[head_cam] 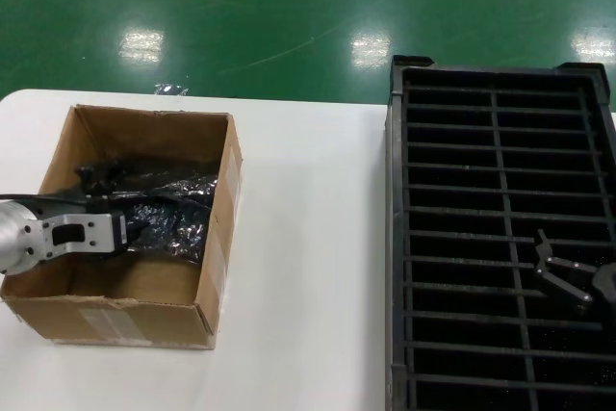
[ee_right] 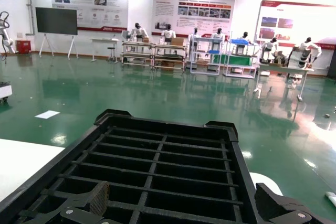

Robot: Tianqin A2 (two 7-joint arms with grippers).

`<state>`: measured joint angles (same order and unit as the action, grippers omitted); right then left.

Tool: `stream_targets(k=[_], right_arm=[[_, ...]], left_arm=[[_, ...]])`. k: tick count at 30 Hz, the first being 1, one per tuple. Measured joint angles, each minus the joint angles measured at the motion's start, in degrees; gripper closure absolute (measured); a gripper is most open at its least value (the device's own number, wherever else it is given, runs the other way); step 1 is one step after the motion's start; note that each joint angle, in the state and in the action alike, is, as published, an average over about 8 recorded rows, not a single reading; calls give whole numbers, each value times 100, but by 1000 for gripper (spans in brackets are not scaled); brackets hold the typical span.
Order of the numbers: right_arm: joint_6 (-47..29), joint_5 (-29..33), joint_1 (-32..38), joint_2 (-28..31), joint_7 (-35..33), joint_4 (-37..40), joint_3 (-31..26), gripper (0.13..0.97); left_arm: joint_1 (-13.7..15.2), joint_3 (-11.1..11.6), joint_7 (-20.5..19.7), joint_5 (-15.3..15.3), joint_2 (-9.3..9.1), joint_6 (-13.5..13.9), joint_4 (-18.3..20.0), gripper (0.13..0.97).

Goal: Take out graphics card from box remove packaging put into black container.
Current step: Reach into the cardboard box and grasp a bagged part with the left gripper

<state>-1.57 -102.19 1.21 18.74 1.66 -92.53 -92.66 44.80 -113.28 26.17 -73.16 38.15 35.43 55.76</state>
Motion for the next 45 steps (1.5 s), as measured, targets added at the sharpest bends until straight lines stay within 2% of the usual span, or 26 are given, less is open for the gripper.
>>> stream_targets(k=[1, 9, 10, 18, 24, 27, 32, 37, 45], right_arm=[[0, 0, 0, 0, 0, 0, 0, 129], [0, 0, 0, 0, 0, 0, 0, 129], [0, 0, 0, 0, 0, 0, 0, 129], [0, 0, 0, 0, 0, 0, 0, 129], [0, 0, 0, 0, 0, 0, 0, 129], [0, 0, 0, 0, 0, 0, 0, 129], [0, 0, 0, 0, 0, 0, 0, 129], [0, 0, 0, 0, 0, 0, 0, 129], [0, 0, 0, 0, 0, 0, 0, 129]], left_arm=[[6, -5, 15, -10, -4, 9, -9, 460], [32, -40, 66, -54, -7, 84, -49, 677], [36, -41, 71, -62, -9, 89, -59, 677], [24, -19, 78, -131, 11, 109, -71, 837], [9, 42, 131, -192, 15, 2, -64, 896], [-4, 99, 208, -248, 6, -109, -56, 931], [-68, 233, 381, -389, -7, -337, 15, 944], [-304, 415, 412, -509, 71, -591, 428, 958], [-1020, 769, -1, -361, 419, -979, 1679, 958]])
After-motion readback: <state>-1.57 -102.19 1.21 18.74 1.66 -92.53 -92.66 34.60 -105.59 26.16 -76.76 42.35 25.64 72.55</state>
